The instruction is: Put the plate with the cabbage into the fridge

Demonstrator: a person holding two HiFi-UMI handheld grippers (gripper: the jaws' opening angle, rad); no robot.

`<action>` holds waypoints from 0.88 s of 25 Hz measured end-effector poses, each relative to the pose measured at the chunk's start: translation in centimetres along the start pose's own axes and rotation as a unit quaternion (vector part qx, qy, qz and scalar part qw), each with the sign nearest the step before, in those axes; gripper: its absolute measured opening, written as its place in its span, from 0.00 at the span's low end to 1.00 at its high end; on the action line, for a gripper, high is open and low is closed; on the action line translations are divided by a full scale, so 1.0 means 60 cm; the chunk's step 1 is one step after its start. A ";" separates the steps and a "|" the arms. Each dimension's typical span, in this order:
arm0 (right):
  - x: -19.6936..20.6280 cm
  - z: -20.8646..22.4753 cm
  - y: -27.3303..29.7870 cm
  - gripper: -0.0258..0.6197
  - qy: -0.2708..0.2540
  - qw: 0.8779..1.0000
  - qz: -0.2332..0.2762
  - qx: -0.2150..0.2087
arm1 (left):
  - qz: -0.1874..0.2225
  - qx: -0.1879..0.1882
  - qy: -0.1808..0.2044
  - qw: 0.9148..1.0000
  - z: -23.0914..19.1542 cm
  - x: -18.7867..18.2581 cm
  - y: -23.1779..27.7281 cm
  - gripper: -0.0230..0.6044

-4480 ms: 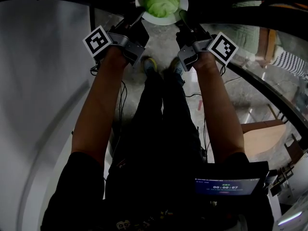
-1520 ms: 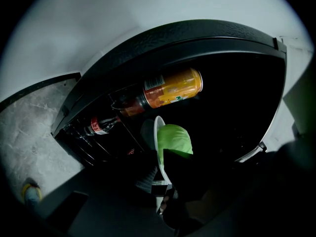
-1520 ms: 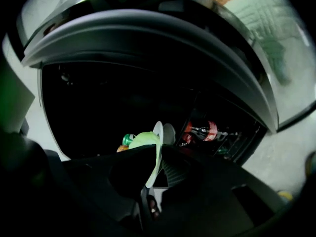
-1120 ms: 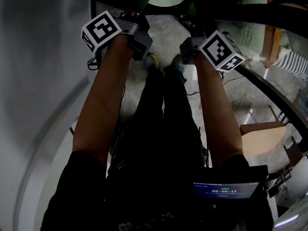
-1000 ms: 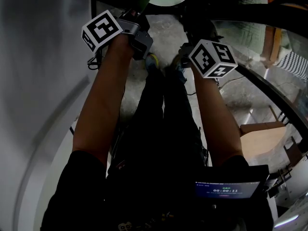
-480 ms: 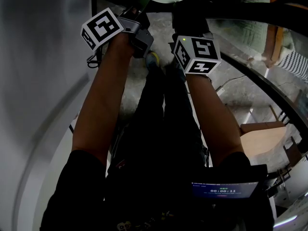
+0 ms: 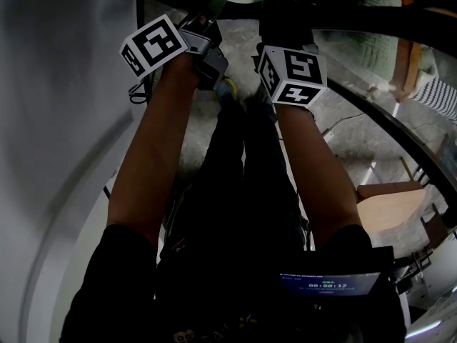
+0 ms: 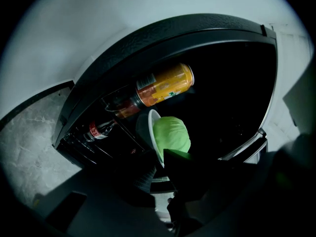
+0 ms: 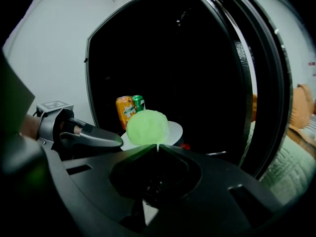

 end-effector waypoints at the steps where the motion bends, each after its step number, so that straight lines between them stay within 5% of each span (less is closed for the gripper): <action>1: -0.003 0.003 0.002 0.07 0.001 1.000 0.000 0.002 | -0.006 -0.005 0.007 1.000 0.002 -0.001 0.001 0.09; 12: 0.005 -0.010 0.000 0.07 -0.003 1.000 0.005 0.006 | -0.035 -0.003 0.012 0.999 0.002 -0.001 0.004 0.09; 22: -0.016 -0.013 0.015 0.07 -0.008 1.000 0.003 -0.006 | -0.043 -0.047 0.079 0.995 0.032 -0.015 -0.003 0.09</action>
Point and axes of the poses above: the fingertips, and each gripper's own axes: y forward along the fingers, z to its right, x out of its underside, the point moved 9 cm from there along -y, backward along the fingers, and after that the axes turned 14 degrees about -z, right-handed, at the moved point
